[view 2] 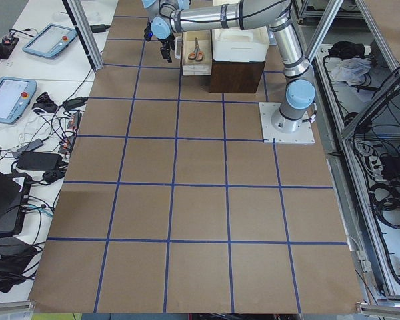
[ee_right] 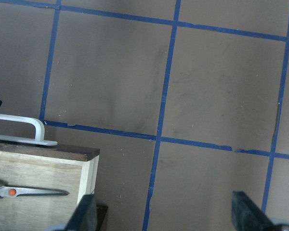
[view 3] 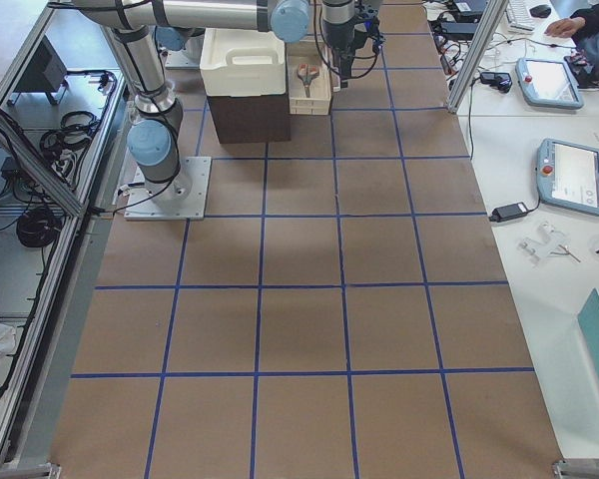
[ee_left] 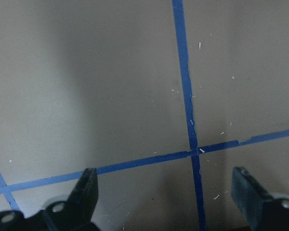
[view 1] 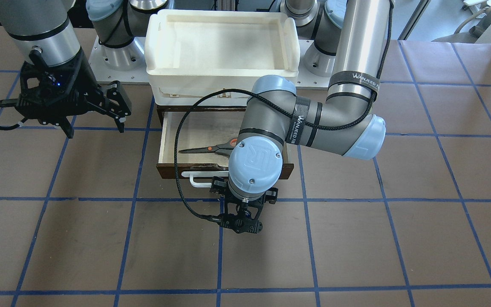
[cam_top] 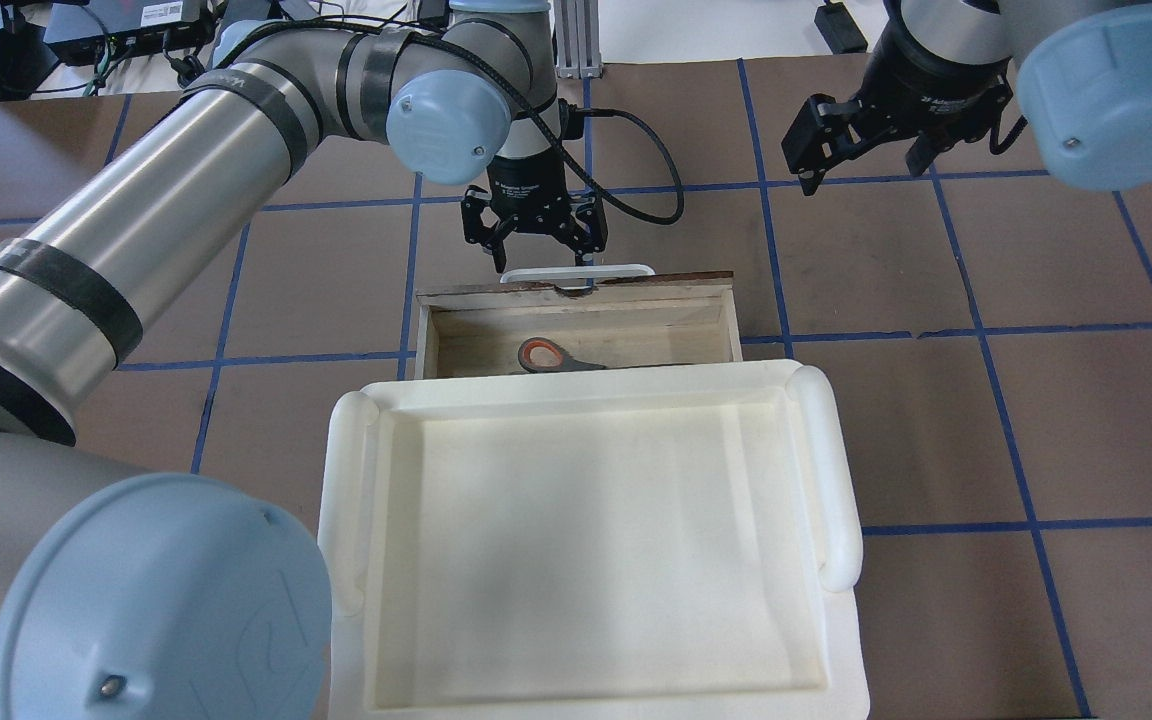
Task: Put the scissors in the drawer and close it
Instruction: 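Position the left gripper above the drawer's white handle, then push the drawer closed with the left gripper, away from the robot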
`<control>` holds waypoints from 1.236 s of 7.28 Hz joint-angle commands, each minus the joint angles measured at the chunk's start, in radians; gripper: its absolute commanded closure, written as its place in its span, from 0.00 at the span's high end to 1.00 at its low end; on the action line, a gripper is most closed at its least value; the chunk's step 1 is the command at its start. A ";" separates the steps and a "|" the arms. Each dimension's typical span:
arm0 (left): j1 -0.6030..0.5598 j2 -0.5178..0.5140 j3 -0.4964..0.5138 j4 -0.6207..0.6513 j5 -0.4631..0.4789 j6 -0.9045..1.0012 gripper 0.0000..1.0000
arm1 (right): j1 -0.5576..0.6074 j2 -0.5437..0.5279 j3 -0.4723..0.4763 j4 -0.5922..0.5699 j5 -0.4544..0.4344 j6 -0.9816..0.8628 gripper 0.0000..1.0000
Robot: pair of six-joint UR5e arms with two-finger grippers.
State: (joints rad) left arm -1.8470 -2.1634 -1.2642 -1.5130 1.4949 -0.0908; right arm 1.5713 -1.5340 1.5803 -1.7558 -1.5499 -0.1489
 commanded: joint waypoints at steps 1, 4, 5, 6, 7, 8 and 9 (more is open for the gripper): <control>0.000 0.010 -0.004 -0.012 0.001 -0.001 1.00 | -0.004 0.000 0.000 -0.001 -0.006 0.000 1.00; 0.000 0.034 -0.011 -0.061 0.001 -0.001 1.00 | -0.005 0.000 0.001 0.001 -0.007 0.000 1.00; 0.000 0.042 -0.014 -0.075 0.001 -0.001 1.00 | -0.008 0.000 0.000 -0.001 -0.007 0.002 1.00; 0.000 0.045 -0.021 -0.079 0.001 -0.001 1.00 | -0.008 0.000 0.000 -0.002 -0.006 0.006 1.00; -0.001 0.060 -0.050 -0.079 0.001 -0.001 1.00 | -0.008 0.000 0.000 -0.001 -0.007 0.006 1.00; 0.000 0.080 -0.079 -0.081 0.001 -0.001 1.00 | -0.007 0.000 0.000 -0.004 -0.006 0.009 1.00; 0.000 0.094 -0.093 -0.081 0.001 -0.001 1.00 | -0.007 0.000 0.000 -0.004 -0.006 0.011 1.00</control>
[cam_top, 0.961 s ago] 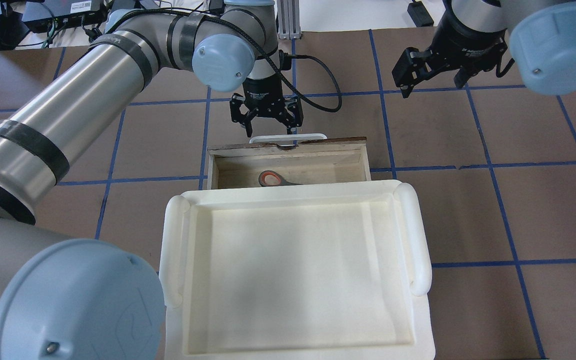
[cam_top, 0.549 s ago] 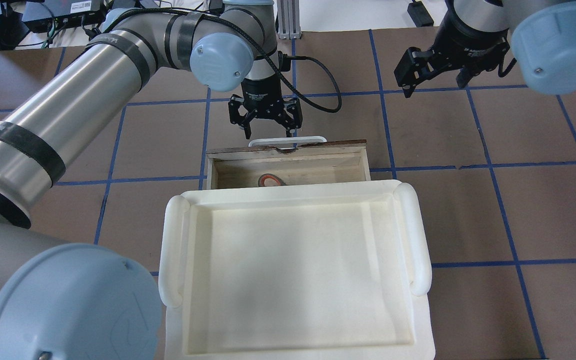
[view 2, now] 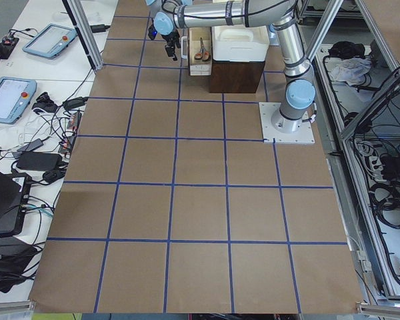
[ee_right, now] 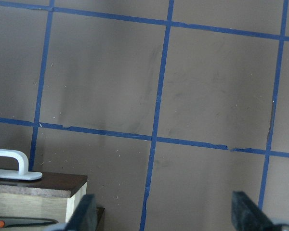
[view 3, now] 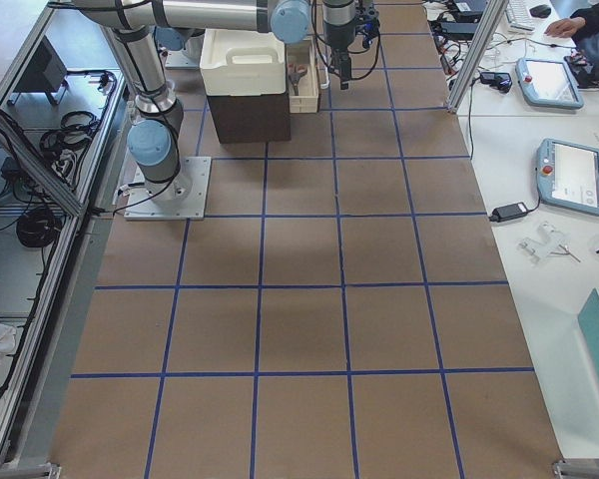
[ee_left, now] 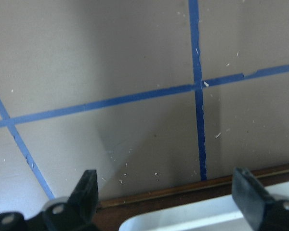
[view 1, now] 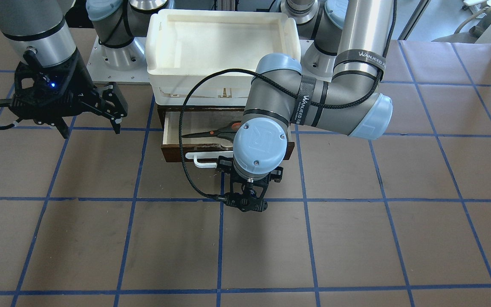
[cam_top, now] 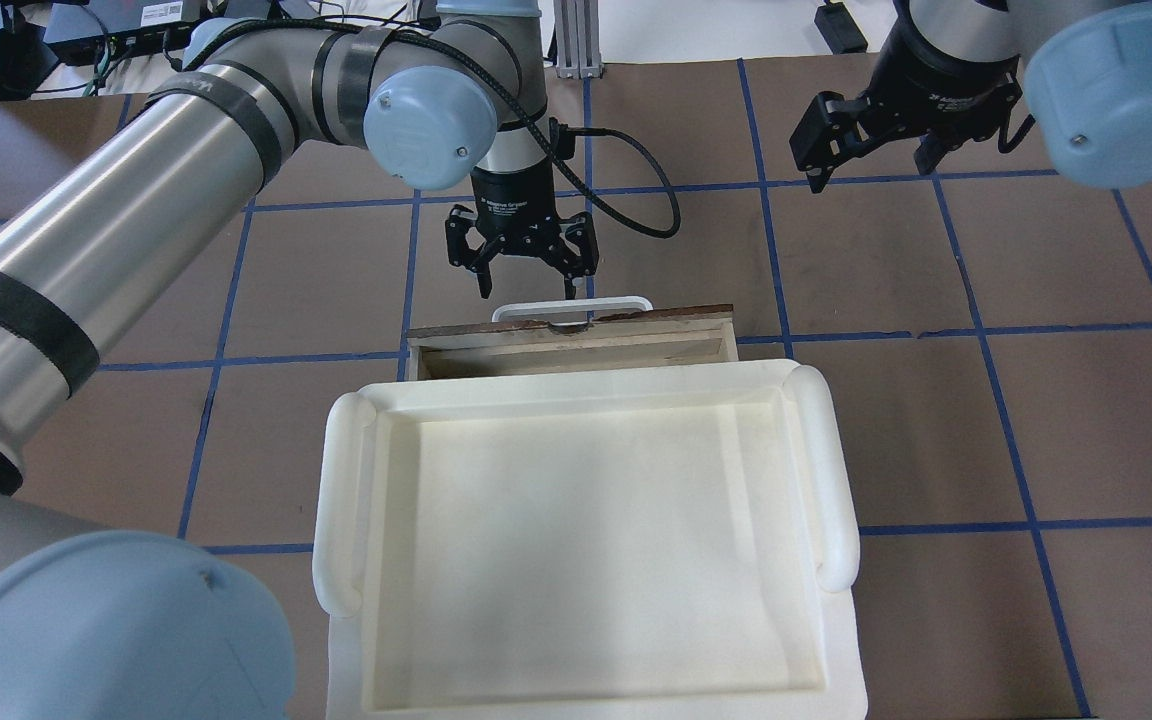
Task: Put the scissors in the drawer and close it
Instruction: 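Push the drawer closed with the left gripper, away from the robot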
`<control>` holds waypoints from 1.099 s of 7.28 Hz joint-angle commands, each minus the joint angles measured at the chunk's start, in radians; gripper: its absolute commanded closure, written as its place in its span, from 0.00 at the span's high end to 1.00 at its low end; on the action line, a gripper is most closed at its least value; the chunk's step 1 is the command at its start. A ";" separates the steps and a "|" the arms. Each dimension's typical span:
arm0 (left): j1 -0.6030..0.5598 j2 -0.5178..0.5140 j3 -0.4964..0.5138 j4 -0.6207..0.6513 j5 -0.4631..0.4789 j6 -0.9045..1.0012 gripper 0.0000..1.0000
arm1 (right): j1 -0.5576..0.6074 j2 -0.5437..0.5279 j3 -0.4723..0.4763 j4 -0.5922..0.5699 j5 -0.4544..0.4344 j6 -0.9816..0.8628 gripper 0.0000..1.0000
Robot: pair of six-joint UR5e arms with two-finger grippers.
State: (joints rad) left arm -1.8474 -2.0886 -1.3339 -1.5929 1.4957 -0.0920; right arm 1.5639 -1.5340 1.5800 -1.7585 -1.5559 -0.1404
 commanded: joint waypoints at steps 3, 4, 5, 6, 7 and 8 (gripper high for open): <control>0.002 0.035 -0.024 -0.073 0.000 -0.002 1.00 | 0.001 0.000 0.000 -0.002 0.000 0.002 1.00; 0.002 0.035 -0.025 -0.073 0.000 -0.002 1.00 | 0.001 0.000 0.000 -0.002 0.000 0.001 1.00; 0.002 0.038 -0.034 -0.073 -0.002 -0.003 1.00 | -0.001 0.000 0.000 -0.002 0.000 0.001 1.00; 0.002 0.042 -0.042 -0.075 -0.005 -0.005 1.00 | -0.001 0.000 0.000 -0.002 0.000 0.002 1.00; 0.002 0.047 -0.051 -0.075 -0.005 -0.005 1.00 | 0.001 0.000 0.000 -0.002 0.000 0.001 1.00; 0.004 0.054 -0.067 -0.075 -0.006 -0.005 1.00 | -0.001 0.000 0.000 -0.002 0.000 0.001 1.00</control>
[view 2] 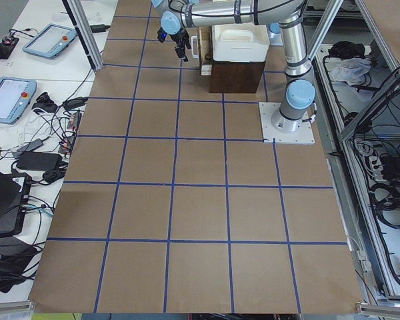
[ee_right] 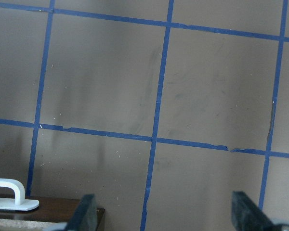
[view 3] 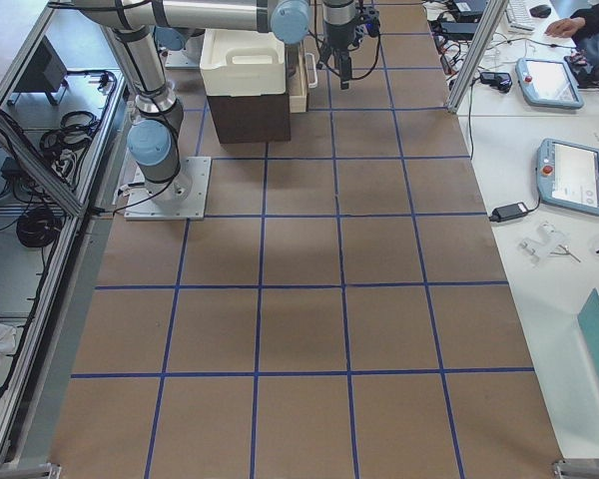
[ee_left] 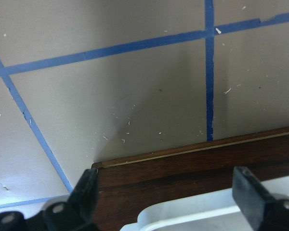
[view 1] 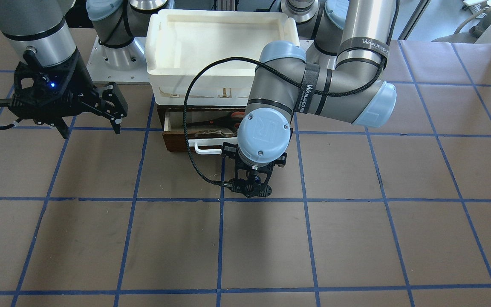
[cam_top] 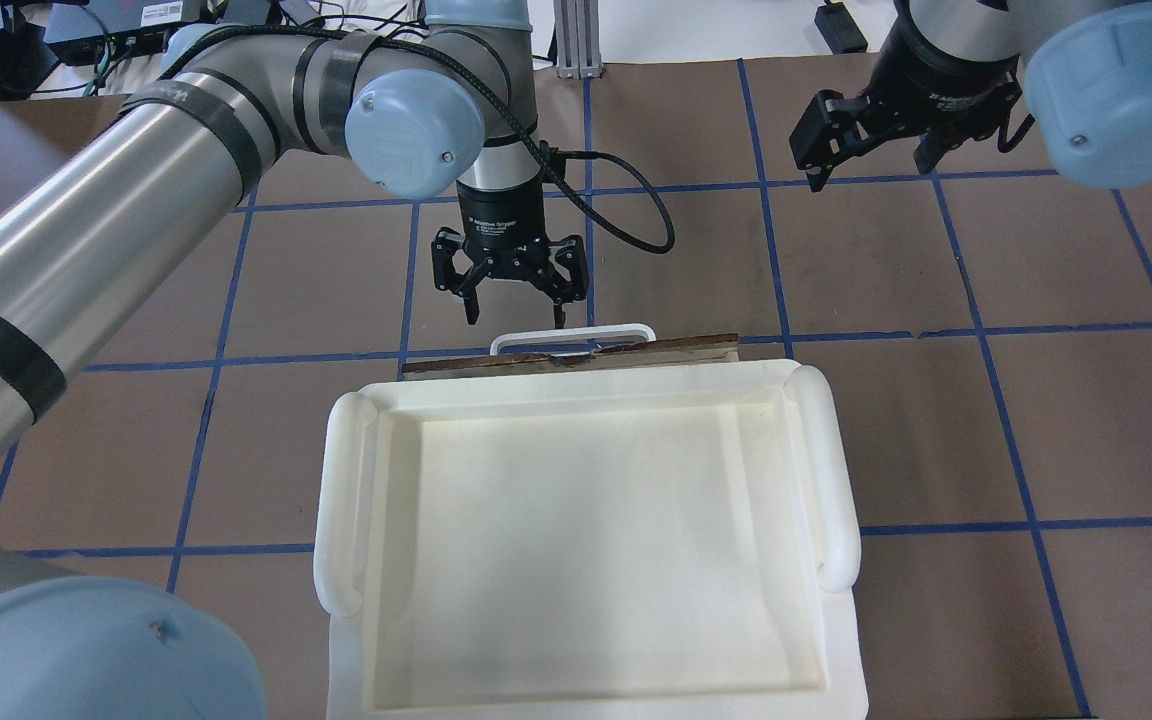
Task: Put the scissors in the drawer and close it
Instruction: 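Push the drawer closed with the left gripper, away from the robot, then press the left gripper against the drawer front to seat it fully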
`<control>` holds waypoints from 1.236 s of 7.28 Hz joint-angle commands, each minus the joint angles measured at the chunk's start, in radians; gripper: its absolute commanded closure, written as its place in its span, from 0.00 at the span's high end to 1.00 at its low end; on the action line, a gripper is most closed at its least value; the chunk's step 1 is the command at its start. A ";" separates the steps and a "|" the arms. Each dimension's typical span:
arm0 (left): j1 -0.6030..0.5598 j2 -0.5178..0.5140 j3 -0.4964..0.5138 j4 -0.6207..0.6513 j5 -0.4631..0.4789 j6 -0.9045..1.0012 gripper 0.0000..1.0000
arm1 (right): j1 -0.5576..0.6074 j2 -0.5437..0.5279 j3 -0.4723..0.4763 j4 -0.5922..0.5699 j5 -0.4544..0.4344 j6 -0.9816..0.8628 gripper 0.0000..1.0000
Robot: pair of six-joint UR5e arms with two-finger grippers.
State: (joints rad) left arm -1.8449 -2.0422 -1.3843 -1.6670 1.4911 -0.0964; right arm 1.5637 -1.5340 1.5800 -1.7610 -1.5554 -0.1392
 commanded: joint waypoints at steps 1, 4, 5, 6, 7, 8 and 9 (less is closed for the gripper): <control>0.009 0.016 -0.016 -0.017 -0.002 0.000 1.00 | -0.001 0.000 0.000 0.000 0.000 0.000 1.00; 0.013 -0.002 -0.001 -0.008 -0.002 0.003 1.00 | 0.001 0.000 0.000 0.000 0.000 0.000 1.00; 0.013 -0.012 -0.001 0.059 -0.008 0.001 1.00 | -0.001 0.000 0.000 0.000 0.000 0.000 1.00; 0.013 -0.015 -0.001 0.078 -0.009 0.000 1.00 | 0.001 0.000 0.000 0.000 0.000 0.000 1.00; 0.013 -0.016 -0.001 0.087 -0.008 -0.002 1.00 | -0.001 0.000 0.000 0.000 0.000 0.000 1.00; 0.004 -0.018 -0.002 0.098 -0.011 -0.006 1.00 | -0.001 0.000 0.000 0.000 0.000 0.000 1.00; -0.005 -0.019 -0.012 0.095 -0.012 -0.067 1.00 | -0.001 0.000 0.000 0.000 0.000 0.000 1.00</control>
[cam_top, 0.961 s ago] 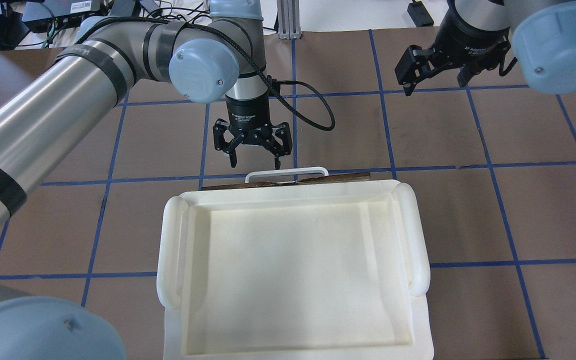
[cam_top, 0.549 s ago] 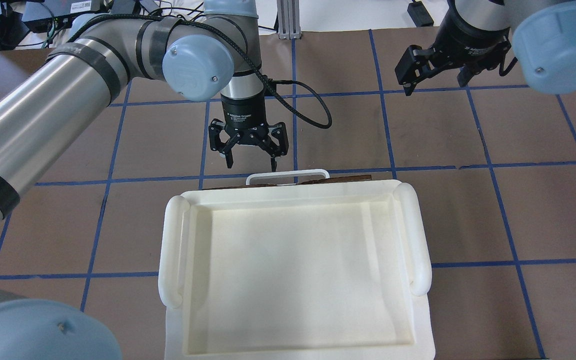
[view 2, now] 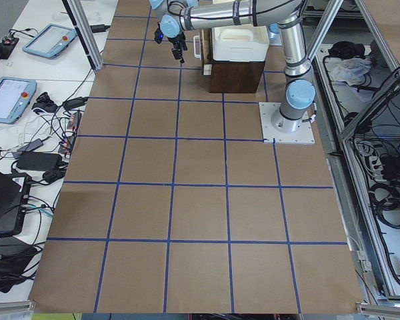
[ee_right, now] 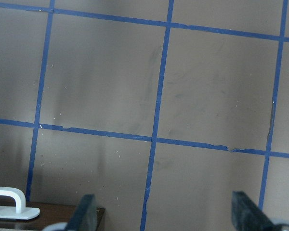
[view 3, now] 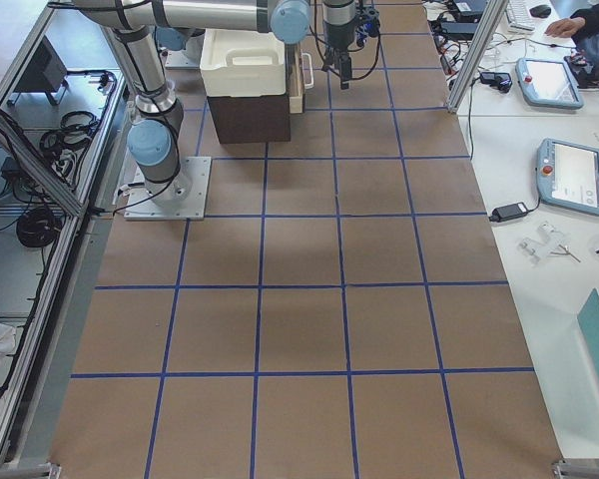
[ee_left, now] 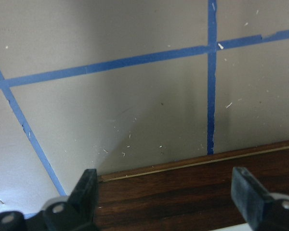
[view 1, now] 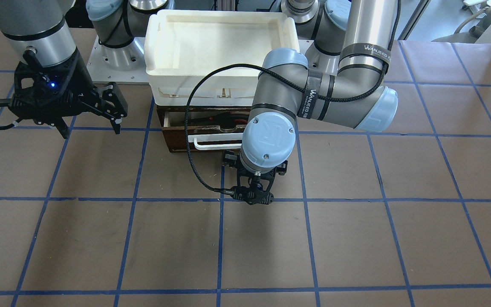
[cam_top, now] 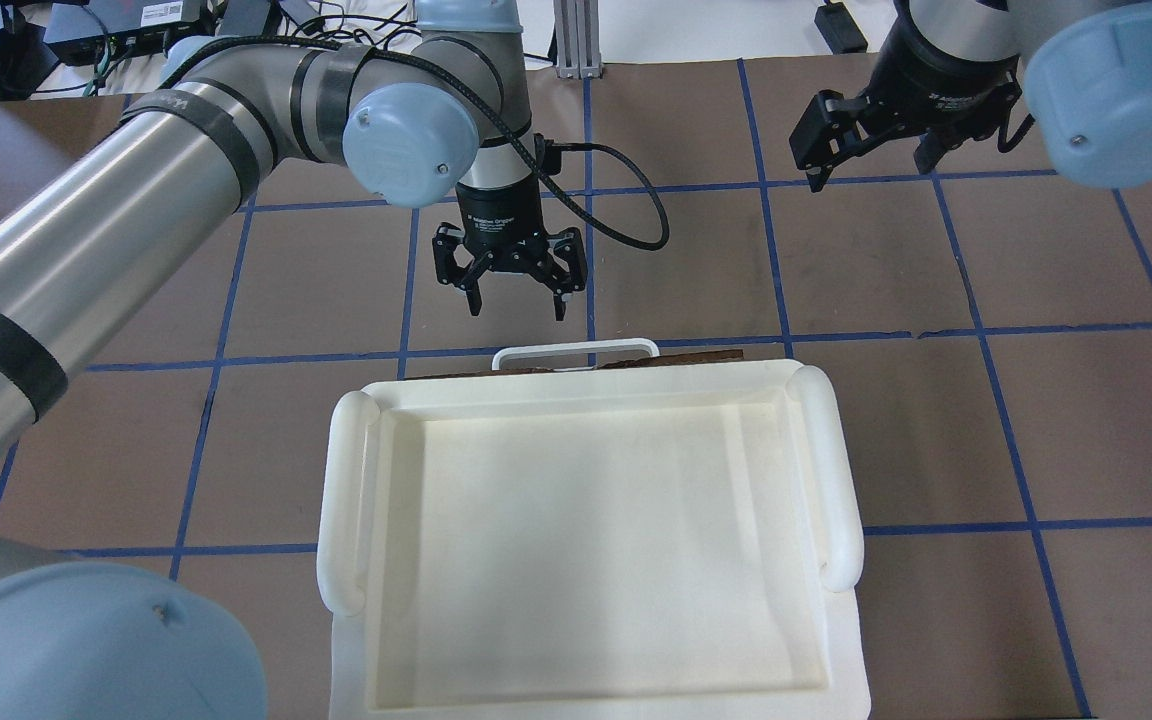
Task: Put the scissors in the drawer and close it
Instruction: 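Press the left gripper against the drawer front to seat it fully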
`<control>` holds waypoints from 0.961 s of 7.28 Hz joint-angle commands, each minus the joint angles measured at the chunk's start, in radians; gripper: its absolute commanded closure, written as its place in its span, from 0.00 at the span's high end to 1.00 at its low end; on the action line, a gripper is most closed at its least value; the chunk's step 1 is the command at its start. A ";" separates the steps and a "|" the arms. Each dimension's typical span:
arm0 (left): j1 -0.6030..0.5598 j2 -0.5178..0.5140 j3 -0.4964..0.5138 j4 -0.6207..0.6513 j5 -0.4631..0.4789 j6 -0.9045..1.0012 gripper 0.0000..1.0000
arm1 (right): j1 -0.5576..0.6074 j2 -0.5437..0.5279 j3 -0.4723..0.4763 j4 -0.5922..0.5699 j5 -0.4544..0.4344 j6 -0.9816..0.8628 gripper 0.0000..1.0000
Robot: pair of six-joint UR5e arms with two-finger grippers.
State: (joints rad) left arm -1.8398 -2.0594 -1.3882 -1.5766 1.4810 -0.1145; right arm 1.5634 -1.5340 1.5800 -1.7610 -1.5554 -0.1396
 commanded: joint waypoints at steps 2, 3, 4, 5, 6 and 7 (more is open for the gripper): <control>-0.021 -0.001 -0.012 -0.002 0.002 -0.066 1.00 | 0.000 0.000 0.000 0.000 0.000 0.000 1.00; -0.022 0.001 -0.014 -0.026 0.001 -0.076 1.00 | 0.000 0.000 0.000 0.000 0.000 0.000 1.00; -0.022 0.011 -0.014 -0.067 0.001 -0.077 1.00 | 0.001 0.000 0.000 0.000 0.000 0.002 1.00; -0.022 0.008 -0.014 -0.077 -0.001 -0.080 1.00 | 0.001 0.000 0.000 -0.002 0.000 0.002 1.00; -0.022 0.008 -0.015 -0.080 -0.033 -0.080 1.00 | 0.001 0.000 0.000 0.000 0.000 0.002 1.00; -0.022 0.012 -0.017 -0.082 -0.033 -0.080 1.00 | 0.000 0.000 0.000 -0.002 0.000 0.002 1.00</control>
State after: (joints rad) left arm -1.8622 -2.0502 -1.4035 -1.6527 1.4590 -0.1941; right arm 1.5644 -1.5340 1.5800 -1.7616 -1.5555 -0.1381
